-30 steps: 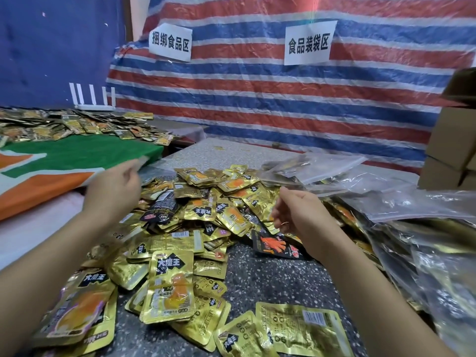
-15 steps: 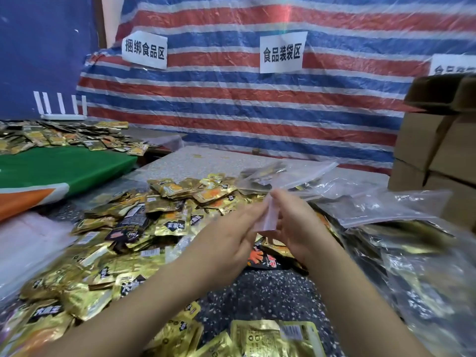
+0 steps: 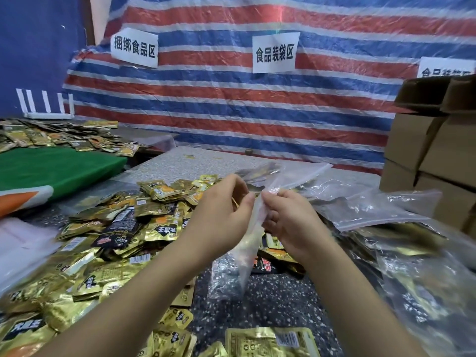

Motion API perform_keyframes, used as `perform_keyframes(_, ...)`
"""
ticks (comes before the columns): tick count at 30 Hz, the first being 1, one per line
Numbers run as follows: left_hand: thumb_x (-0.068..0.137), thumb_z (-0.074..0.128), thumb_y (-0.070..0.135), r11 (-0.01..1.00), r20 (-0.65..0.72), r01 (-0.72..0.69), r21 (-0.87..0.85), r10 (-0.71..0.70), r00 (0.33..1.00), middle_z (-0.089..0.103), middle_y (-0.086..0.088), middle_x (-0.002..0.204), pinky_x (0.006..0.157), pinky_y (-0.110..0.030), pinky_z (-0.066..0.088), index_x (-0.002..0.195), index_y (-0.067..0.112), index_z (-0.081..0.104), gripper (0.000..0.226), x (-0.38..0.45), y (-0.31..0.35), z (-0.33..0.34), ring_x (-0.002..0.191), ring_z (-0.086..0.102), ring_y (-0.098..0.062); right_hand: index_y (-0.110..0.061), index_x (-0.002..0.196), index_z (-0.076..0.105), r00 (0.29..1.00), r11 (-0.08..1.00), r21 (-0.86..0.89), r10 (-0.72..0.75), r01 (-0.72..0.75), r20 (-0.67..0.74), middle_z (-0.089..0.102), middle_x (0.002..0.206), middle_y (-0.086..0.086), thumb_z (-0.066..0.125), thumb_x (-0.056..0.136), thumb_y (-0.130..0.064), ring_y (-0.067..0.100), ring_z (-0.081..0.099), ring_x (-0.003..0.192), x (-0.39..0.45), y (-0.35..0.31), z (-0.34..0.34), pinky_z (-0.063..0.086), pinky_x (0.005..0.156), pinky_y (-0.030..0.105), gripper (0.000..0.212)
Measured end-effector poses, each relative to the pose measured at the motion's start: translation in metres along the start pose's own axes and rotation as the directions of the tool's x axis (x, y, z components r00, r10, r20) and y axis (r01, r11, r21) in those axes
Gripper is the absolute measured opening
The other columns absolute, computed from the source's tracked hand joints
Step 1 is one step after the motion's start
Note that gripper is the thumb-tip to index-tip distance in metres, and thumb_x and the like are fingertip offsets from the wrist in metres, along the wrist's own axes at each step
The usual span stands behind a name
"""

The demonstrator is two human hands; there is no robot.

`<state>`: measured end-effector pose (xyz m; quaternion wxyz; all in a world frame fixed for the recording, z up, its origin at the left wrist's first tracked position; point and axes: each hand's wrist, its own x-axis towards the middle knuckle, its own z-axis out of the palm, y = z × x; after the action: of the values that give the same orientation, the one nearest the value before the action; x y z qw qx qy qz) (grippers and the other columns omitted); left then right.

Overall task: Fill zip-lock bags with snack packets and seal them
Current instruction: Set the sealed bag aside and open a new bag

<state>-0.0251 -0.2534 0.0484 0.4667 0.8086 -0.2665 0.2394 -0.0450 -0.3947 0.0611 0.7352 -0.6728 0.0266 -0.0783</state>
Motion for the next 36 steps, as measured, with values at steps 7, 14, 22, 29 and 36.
perform_keyframes(7, 0.096, 0.06, 0.024, 1.0, 0.104, 0.014, 0.002, -0.014, 0.994, 0.056, 0.012, 0.07, 0.055, -0.014, 0.038, 0.079, 0.029, 0.054, 0.019, 0.01, -0.004, -0.012, 0.06, 0.049, 0.002, -0.004, 0.093, 0.059, 0.98, 0.996, 0.089, 0.005, -0.024, 0.199, 0.064, 0.07, 0.005, 0.059, 0.097, -0.008, 0.013, 0.06, 0.06, -0.006, -0.012, -0.003, 0.052, 0.055, 0.022, 0.005)
perform_keyframes(14, 0.094, 0.058, 0.037, 0.997, 0.173, -0.073, -0.017, 0.075, 0.982, 0.049, 0.011, 0.058, 0.05, -0.016, 0.034, 0.075, 0.02, 0.057, 0.025, 0.006, 0.006, -0.021, 0.052, 0.043, -0.001, -0.006, 0.08, 0.065, 0.987, 0.978, -0.147, -0.139, 0.151, 0.085, 0.064, 0.06, -0.001, 0.065, 0.094, -0.006, 0.01, 0.059, 0.055, -0.008, -0.009, 0.003, 0.047, 0.052, 0.02, 0.014)
perform_keyframes(22, 0.092, 0.065, 0.032, 0.986, 0.339, -0.096, 0.136, 0.045, 0.94, 0.053, 0.008, 0.068, 0.053, -0.018, 0.033, 0.079, 0.019, 0.056, 0.021, 0.006, -0.003, -0.028, 0.058, 0.042, -0.004, 0.005, 0.094, 0.069, 0.97, 0.994, -0.076, -0.058, 0.078, 0.237, 0.067, 0.072, 0.01, 0.06, 0.097, -0.007, 0.014, 0.065, 0.064, -0.008, -0.005, -0.005, 0.055, 0.062, 0.021, 0.016)
perform_keyframes(29, 0.091, 0.062, 0.04, 0.996, 0.323, -0.054, 0.065, 0.03, 0.946, 0.057, 0.001, 0.065, 0.052, -0.023, 0.034, 0.075, 0.015, 0.062, 0.03, 0.007, 0.001, -0.026, 0.055, 0.043, -0.005, -0.003, 0.086, 0.063, 0.957, 0.999, 0.048, -0.038, 0.025, 0.288, 0.067, 0.068, 0.007, 0.062, 0.094, -0.006, 0.014, 0.065, 0.059, -0.008, -0.006, -0.006, 0.055, 0.057, 0.023, 0.008)
perform_keyframes(36, 0.097, 0.059, 0.024, 0.999, 0.409, 0.003, -0.042, 0.014, 0.912, 0.062, -0.002, 0.064, 0.053, -0.028, 0.042, 0.078, 0.013, 0.067, 0.023, 0.007, 0.001, -0.029, 0.055, 0.052, -0.008, -0.005, 0.082, 0.068, 0.934, 0.999, -0.009, -0.039, 0.045, 0.356, 0.066, 0.071, 0.004, 0.068, 0.08, -0.019, 0.011, 0.062, 0.063, -0.006, -0.005, -0.011, 0.053, 0.059, 0.02, 0.014)
